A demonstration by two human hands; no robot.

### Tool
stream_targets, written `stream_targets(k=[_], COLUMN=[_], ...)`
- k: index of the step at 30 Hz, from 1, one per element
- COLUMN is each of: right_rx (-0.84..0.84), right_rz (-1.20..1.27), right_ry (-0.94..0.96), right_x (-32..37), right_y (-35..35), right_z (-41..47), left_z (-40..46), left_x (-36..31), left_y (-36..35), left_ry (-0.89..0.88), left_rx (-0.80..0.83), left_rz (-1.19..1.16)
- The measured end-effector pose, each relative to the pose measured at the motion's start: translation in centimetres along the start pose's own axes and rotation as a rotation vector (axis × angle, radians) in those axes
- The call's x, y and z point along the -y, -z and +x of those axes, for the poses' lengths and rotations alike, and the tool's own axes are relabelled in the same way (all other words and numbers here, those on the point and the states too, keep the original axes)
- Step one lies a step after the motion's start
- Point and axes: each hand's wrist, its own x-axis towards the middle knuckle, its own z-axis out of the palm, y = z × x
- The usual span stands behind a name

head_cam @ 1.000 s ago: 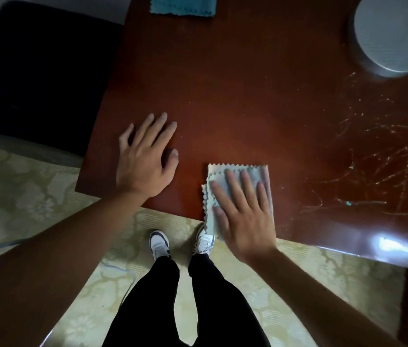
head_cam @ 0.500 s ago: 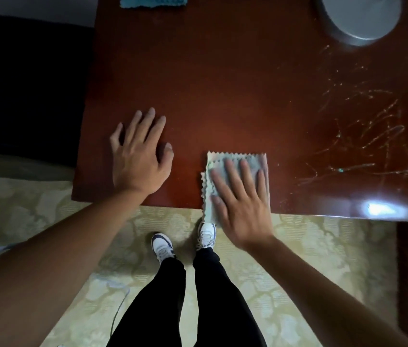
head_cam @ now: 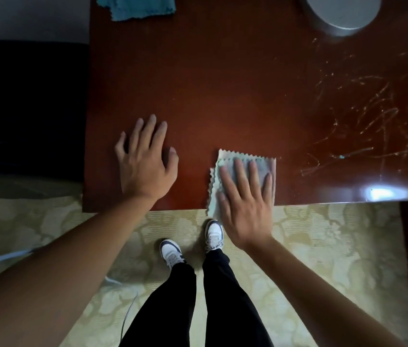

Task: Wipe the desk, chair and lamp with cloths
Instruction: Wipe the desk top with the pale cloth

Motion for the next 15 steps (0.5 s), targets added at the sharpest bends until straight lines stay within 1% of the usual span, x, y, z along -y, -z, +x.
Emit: stream_targets(k=[2,3,4,7,8,9,10,12,13,15], right_rx=[0.05,0.044,0.012,0.0,-0.003,-0.017,-0.033,-0.073,-0.07,-0.021], right_rz=[-0.042,-0.067,-0.076,-0.041,-0.016,-0.01,-0.035,-0.071,-0.055,-0.001], right_ry=[0.117,0.133,0.099,-0.21,-0.282,-0.305,-0.28,-0.099,0.01,0.153], right_x=[-1.9,-3.4,-5.0,-9.3,-9.4,-8.6,-7.2,-3.1,-1.0,1.4], right_y=[1.0,1.7,2.3,3.8,3.9,3.8,3.4,2.3,1.6,0.7], right_z=[1.2,2.4,3.9,7.7,8.1,8.1,7.7,5.5,4.1,1.5], left_z=[0.0,0.1,0.0,0.0,0.0,0.0,0.0,0.0,0.0,-0.1], left_x=[0.0,0.1,0.1,0.1,0.0,0.0,0.0,0.1,0.0,0.0], left_y=[0.0,0.0,0.0,0.0,0.0,0.0,0.0,0.0,0.0,0.0], left_ry=[0.002,0.003,0.006,0.002,0.0,-0.001,0.001,0.001,0.003,-0.002], left_rx=[0.001,0.0,-0.001,0.0,0.0,0.001,0.001,-0.002,-0.002,0.001], left_rz=[-0.003,0.001,0.005,0.008,0.005,0.004,0.006,0.009,0.01,0.012])
